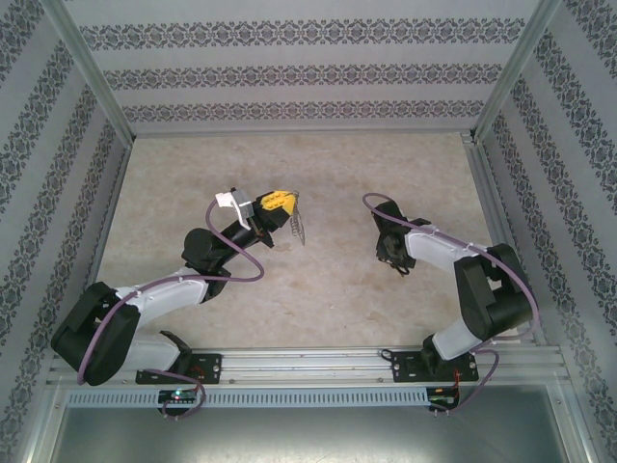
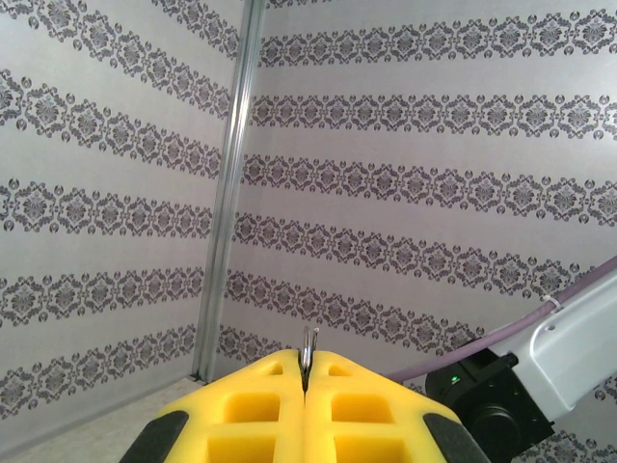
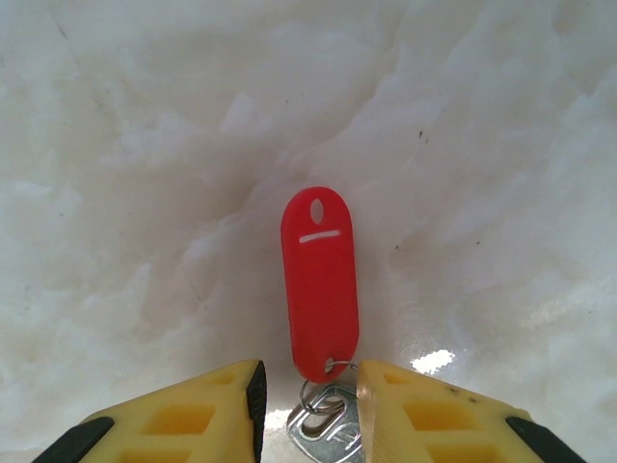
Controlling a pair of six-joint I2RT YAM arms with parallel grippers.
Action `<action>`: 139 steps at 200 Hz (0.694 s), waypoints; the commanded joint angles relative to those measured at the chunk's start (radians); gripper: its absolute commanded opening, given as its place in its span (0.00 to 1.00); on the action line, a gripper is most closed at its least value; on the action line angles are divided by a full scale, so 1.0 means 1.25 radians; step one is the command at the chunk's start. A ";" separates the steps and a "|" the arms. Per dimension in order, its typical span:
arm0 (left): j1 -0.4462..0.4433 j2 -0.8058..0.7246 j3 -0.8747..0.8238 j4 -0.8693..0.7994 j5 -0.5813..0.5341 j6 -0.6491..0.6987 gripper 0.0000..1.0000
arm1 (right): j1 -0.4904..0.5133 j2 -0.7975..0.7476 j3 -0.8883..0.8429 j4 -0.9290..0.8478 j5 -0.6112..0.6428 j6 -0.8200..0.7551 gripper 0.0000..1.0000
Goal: Put the keys on the keyring
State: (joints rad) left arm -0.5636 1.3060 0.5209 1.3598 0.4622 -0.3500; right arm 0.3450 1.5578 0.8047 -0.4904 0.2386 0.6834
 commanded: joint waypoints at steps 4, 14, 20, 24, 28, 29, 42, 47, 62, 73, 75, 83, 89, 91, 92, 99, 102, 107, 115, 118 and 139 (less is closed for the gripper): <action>-0.013 -0.024 0.002 0.052 0.003 -0.019 0.00 | 0.012 0.021 0.015 -0.030 0.013 -0.017 0.32; -0.013 -0.026 0.002 0.052 0.002 -0.019 0.00 | 0.011 0.027 0.021 -0.034 0.013 -0.022 0.31; -0.013 -0.027 0.002 0.053 0.002 -0.017 0.00 | 0.013 0.030 0.025 -0.038 0.013 -0.024 0.31; -0.013 -0.028 0.002 0.052 0.002 -0.017 0.00 | 0.012 0.032 0.025 -0.039 0.013 -0.025 0.31; -0.013 -0.027 0.002 0.052 0.002 -0.016 0.00 | 0.013 0.034 0.027 -0.040 0.013 -0.026 0.31; -0.013 -0.028 0.002 0.052 0.002 -0.016 0.00 | 0.013 0.034 0.027 -0.040 0.013 -0.025 0.31; -0.013 -0.029 0.003 0.052 0.002 -0.016 0.00 | 0.012 0.036 0.031 -0.043 0.010 -0.029 0.31; -0.012 -0.029 0.003 0.053 0.002 -0.016 0.00 | 0.012 0.037 0.032 -0.045 0.010 -0.030 0.31; -0.013 -0.031 0.003 0.052 0.002 -0.016 0.00 | 0.012 0.039 0.034 -0.044 0.009 -0.032 0.30; -0.013 -0.031 0.003 0.053 0.002 -0.016 0.00 | 0.012 0.038 0.032 -0.043 0.009 -0.032 0.29; -0.013 -0.031 0.003 0.052 0.002 -0.016 0.00 | 0.013 0.038 0.032 -0.043 0.009 -0.032 0.28; -0.013 -0.031 0.002 0.053 0.002 -0.016 0.00 | 0.013 0.037 0.031 -0.042 0.009 -0.032 0.28; -0.013 -0.030 0.002 0.053 0.001 -0.016 0.00 | 0.013 0.036 0.029 -0.041 0.009 -0.031 0.27; -0.013 -0.030 0.002 0.053 0.002 -0.016 0.00 | 0.013 0.035 0.029 -0.041 0.009 -0.031 0.26; -0.013 -0.030 0.002 0.053 0.001 -0.016 0.00 | 0.013 0.035 0.029 -0.042 0.009 -0.031 0.26; -0.013 -0.031 0.002 0.052 0.002 -0.016 0.00 | 0.013 0.034 0.028 -0.041 0.009 -0.030 0.25; -0.013 -0.031 0.002 0.052 0.002 -0.016 0.00 | 0.013 0.035 0.028 -0.041 0.010 -0.030 0.25; -0.013 -0.029 0.002 0.052 0.002 -0.017 0.00 | 0.013 0.034 0.027 -0.041 0.010 -0.031 0.25; -0.013 -0.029 0.003 0.053 0.003 -0.019 0.00 | 0.013 0.032 0.026 -0.041 0.010 -0.031 0.25; -0.013 -0.028 0.003 0.052 0.003 -0.020 0.00 | 0.012 0.031 0.026 -0.040 0.010 -0.032 0.25; -0.013 -0.027 0.003 0.052 0.006 -0.025 0.00 | 0.010 0.024 0.018 -0.042 0.014 -0.031 0.25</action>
State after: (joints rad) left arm -0.5636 1.2930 0.5209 1.3602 0.4622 -0.3508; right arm 0.3450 1.5913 0.8268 -0.5140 0.2386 0.6506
